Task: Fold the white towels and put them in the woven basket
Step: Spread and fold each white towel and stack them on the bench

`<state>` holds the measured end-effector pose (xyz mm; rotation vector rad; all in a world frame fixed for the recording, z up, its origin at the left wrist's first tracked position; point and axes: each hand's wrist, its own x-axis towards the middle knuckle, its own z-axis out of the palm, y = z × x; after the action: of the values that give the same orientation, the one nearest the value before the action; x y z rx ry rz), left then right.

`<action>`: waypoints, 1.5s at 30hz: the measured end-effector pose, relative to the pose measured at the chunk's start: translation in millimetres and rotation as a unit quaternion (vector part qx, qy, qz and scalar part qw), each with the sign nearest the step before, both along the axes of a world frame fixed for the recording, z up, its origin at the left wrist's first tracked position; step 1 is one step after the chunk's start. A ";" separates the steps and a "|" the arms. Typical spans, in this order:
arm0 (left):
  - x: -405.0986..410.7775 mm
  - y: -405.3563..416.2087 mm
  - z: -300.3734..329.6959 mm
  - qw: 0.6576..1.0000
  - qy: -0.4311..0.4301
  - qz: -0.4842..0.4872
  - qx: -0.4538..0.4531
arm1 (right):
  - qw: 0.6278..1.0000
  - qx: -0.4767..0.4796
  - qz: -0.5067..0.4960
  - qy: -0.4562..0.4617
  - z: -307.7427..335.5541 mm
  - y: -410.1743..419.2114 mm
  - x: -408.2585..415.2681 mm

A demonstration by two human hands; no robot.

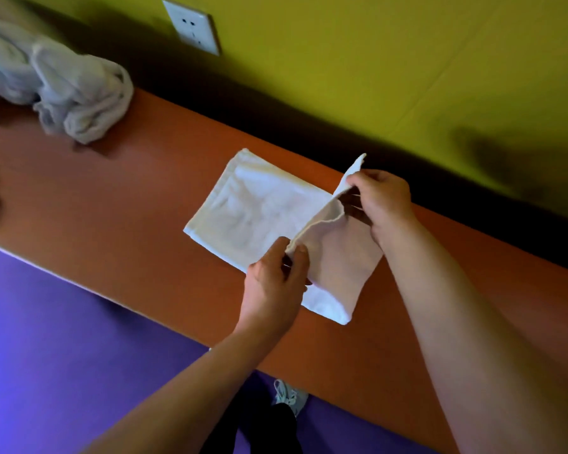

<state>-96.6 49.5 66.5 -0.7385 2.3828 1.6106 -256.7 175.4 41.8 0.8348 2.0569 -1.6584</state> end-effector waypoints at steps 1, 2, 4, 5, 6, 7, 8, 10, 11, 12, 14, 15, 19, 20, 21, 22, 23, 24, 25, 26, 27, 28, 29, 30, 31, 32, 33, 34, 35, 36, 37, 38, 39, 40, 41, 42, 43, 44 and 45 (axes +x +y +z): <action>-3.1 -13.2 -1.8 1.000 -0.002 0.015 -0.009 | 1.000 0.000 0.005 0.001 -0.5 -15.2 -5.1; -6.0 -26.5 -3.6 0.999 -0.005 0.028 -0.018 | 1.000 0.000 0.010 0.005 -1.9 -30.8 -9.5; -10.5 -51.6 -6.7 0.998 -0.013 0.052 -0.029 | 1.000 0.007 0.020 0.012 -5.1 -60.0 -15.9; -12.1 -64.3 -8.9 0.997 -0.019 0.062 -0.033 | 0.999 0.014 0.026 0.017 -7.2 -74.0 -18.5; -13.6 -76.2 -10.6 0.997 -0.022 0.069 -0.038 | 0.999 0.021 0.032 0.023 -10.4 -87.7 -21.0; -14.4 -88.4 -14.0 0.996 -0.025 0.073 -0.046 | 0.998 0.028 0.038 0.029 -13.5 -100.8 -23.2; -15.1 -100.5 -18.1 0.995 -0.027 0.073 -0.058 | 0.998 0.033 0.044 0.032 -16.1 -113.6 -25.1; -16.1 -123.6 -28.8 0.994 -0.030 0.065 -0.087 | 0.996 0.047 0.060 0.037 -23.6 -136.3 -29.1; -15.6 -134.4 -36.7 0.993 -0.035 0.061 -0.099 | 0.995 0.054 0.070 0.040 -28.1 -145.8 -30.0; -15.1 -144.8 -45.3 0.992 -0.045 0.058 -0.104 | 0.994 0.056 0.079 0.042 -33.0 -153.9 -30.1; -13.6 -164.0 -63.6 0.989 -0.086 0.043 -0.111 | 0.995 0.037 0.085 0.030 -44.4 -166.0 -28.0; -13.1 -172.6 -73.4 0.985 -0.114 0.023 -0.127 | 0.995 0.034 0.090 0.017 -48.5 -169.0 -25.0; -20.0 -192.2 -97.8 0.964 -0.198 -0.033 -0.176 | 0.977 0.150 0.148 0.035 -54.6 -156.3 3.6; -23.2 -193.4 -100.2 0.960 -0.205 -0.041 -0.184 | 0.971 0.166 0.165 0.050 -56.1 -148.6 16.7; -26.9 -193.4 -99.3 0.956 -0.209 -0.048 -0.202 | 0.964 0.181 0.182 0.064 -57.6 -139.8 31.3; -30.0 -193.2 -98.3 0.951 -0.206 -0.054 -0.224 | 0.957 0.199 0.195 0.075 -60.9 -129.7 46.8; -31.8 -193.6 -97.9 0.948 -0.194 -0.056 -0.245 | 0.952 0.216 0.202 0.081 -65.4 -119.3 62.5; -32.9 -194.5 -97.2 0.948 -0.172 -0.054 -0.262 | 0.948 0.231 0.201 0.083 -70.0 -108.9 77.2; -33.1 -195.1 -96.8 0.948 -0.147 -0.054 -0.276 | 0.946 0.246 0.192 0.083 -74.2 -98.7 91.0; -32.7 -194.8 -97.1 0.947 -0.111 -0.062 -0.295 | 0.944 0.263 0.181 0.083 -78.6 -88.8 103.2; -31.5 -193.8 -97.6 0.942 -0.062 -0.086 -0.318 | 0.942 0.279 0.168 0.083 -82.3 -79.7 114.2; -30.1 -190.0 -96.9 0.934 -0.008 -0.123 -0.337 | 0.940 0.297 0.150 0.082 -85.2 -70.6 123.4; -28.0 -183.9 -95.9 0.921 0.046 -0.166 -0.348 | 0.937 0.314 0.130 0.080 -87.4 -62.0 130.3; -24.9 -175.3 -94.6 0.907 0.095 -0.210 -0.353 | 0.933 0.333 0.112 0.079 -88.7 -54.6 134.7; -20.2 -165.0 -93.2 0.892 0.127 -0.258 -0.349 | 0.924 0.356 0.105 0.086 -88.3 -47.9 136.2; -14.1 -152.9 -91.4 0.878 0.141 -0.309 -0.338 | 0.910 0.384 0.115 0.102 -87.4 -42.0 135.0; -6.5 -140.3 -90.0 0.863 0.142 -0.362 -0.323 | 0.892 0.411 0.146 0.122 -84.6 -36.8 131.9; 2.3 -126.4 -89.3 0.846 0.138 -0.412 -0.308 | 0.868 0.435 0.194 0.143 -81.2 -31.6 126.7; 12.3 -112.5 -89.2 0.828 0.134 -0.455 -0.298 | 0.839 0.452 0.249 0.170 -78.4 -25.6 119.7; 22.1 -99.9 -90.0 0.812 0.133 -0.486 -0.293 | 0.811 0.461 0.302 0.197 -78.1 -18.6 111.5; 31.1 -88.3 -92.0 0.798 0.135 -0.508 -0.294 | 0.787 0.463 0.349 0.213 -77.6 -10.8 102.8; 38.6 -77.9 -95.3 0.787 0.136 -0.521 -0.302 | 0.770 0.458 0.391 0.212 -77.9 -2.3 95.0; 44.5 -69.7 -98.1 0.781 0.131 -0.524 -0.313 | 0.759 0.450 0.428 0.197 -78.3 5.6 89.2; 48.6 -63.0 -100.1 0.782 0.117 -0.518 -0.326 | 0.750 0.444 0.458 0.175 -78.3 12.6 86.2; 51.3 -57.5 -101.5 0.786 0.100 -0.509 -0.336 | 0.741 0.443 0.481 0.152 -78.0 19.5 86.3; 53.4 -52.9 -102.6 0.790 0.083 -0.501 -0.343 | 0.734 0.446 0.495 0.134 -77.7 26.0 89.5; 55.5 -49.7 -102.9 0.793 0.068 -0.494 -0.349 | 0.729 0.451 0.501 0.123 -76.5 31.4 95.3; 57.9 -47.4 -102.8 0.794 0.055 -0.490 -0.356 | 0.725 0.458 0.500 0.120 -75.6 35.7 103.5; 60.3 -45.8 -101.8 0.794 0.042 -0.487 -0.363 | 0.725 0.466 0.493 0.123 -73.8 39.5 113.2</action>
<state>-36.4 3.7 -35.3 0.5118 2.6575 0.2990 -143.5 214.9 -32.0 -0.3685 2.7212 -0.0898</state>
